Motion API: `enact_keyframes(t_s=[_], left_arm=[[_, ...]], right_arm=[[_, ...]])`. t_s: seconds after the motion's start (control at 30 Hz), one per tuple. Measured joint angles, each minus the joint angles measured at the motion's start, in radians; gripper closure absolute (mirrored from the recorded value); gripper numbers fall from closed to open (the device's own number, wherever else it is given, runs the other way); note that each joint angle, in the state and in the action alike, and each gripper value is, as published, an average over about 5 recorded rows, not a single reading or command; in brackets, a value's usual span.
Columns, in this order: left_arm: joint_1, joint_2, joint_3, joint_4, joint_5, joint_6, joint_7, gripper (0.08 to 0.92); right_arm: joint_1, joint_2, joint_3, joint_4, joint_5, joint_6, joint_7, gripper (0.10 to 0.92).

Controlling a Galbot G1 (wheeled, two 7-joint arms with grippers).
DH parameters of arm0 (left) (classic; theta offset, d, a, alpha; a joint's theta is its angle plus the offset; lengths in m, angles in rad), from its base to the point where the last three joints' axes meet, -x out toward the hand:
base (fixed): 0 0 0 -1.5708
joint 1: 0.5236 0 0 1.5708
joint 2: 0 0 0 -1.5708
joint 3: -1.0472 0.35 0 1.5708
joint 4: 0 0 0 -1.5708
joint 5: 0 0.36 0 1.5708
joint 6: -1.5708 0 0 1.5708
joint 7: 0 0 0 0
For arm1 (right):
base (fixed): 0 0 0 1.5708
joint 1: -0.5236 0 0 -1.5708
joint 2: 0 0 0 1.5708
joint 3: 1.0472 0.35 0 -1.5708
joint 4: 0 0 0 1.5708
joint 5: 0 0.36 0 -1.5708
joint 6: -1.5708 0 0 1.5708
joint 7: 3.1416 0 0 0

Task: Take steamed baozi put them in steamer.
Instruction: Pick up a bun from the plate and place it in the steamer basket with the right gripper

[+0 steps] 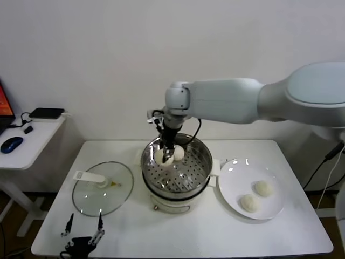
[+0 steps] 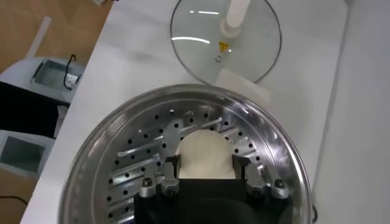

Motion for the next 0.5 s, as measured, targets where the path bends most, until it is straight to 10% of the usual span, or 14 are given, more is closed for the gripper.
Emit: enact_keyframes(t_s=[0.5], left_arm=[[0.0, 0.0, -0.004, 0.003, 0.0, -0.003, -0.003, 0.177]], right_arm=[[-0.099, 0.019, 0.041, -0.072, -0.053, 0.008, 0.008, 0.329]])
